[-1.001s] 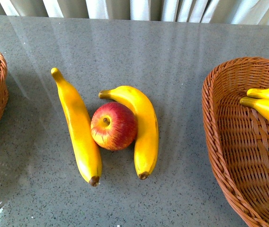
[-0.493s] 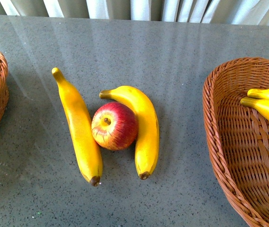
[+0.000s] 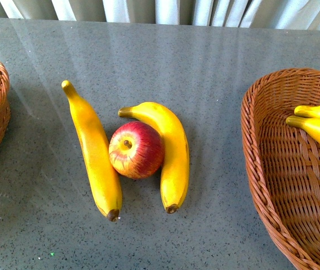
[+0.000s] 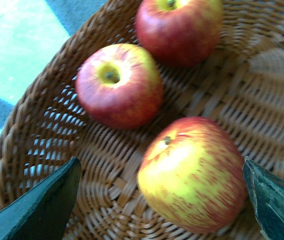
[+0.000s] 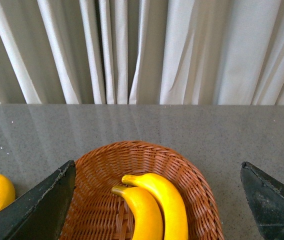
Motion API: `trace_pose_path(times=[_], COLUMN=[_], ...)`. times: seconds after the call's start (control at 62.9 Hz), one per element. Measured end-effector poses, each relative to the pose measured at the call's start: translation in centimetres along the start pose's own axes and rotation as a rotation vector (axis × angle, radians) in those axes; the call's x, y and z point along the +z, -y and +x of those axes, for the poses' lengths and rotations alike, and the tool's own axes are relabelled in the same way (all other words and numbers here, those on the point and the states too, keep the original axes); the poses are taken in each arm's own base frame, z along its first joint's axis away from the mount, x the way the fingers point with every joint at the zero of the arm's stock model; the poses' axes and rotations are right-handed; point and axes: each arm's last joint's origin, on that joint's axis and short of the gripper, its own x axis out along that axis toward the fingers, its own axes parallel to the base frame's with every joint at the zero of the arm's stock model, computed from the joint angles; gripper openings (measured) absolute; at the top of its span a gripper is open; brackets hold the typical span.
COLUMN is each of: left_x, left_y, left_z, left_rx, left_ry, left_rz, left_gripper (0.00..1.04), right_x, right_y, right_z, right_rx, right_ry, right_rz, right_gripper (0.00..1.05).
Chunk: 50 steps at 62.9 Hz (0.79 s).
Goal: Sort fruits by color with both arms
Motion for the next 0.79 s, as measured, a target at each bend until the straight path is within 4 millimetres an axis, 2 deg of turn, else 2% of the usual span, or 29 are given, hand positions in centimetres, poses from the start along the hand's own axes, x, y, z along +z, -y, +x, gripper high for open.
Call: trace_pose_path(times=[0.27, 0.493, 0.652, 0.795], left_x=[-1.0, -3.1, -4.4, -5.0], left_y=[6.1, 10.8, 13.0, 14.1], left_z=[-3.6, -5.4, -6.6, -7.1], left_rx=[-0.287, -0.424, -0.513, -0.546], left_ry=[0.072, 0.043, 0.037, 0.029], left_rz=[0.197, 0.286, 0.339, 0.366], left_gripper=[0.96, 0.96, 0.96, 0.96], right_x=[0.0, 0.0, 0.0, 0.0], right_y=[0.0, 0.0, 0.0, 0.0], right_z=[0.0, 0.0, 0.0, 0.0], right_rx=[0.000, 0.000, 0.000, 0.000], right_ry=[0.000, 0.000, 0.000, 0.000], right_rz=[0.000, 0.000, 0.000, 0.000], right_gripper=[0.96, 0.96, 0.96, 0.96])
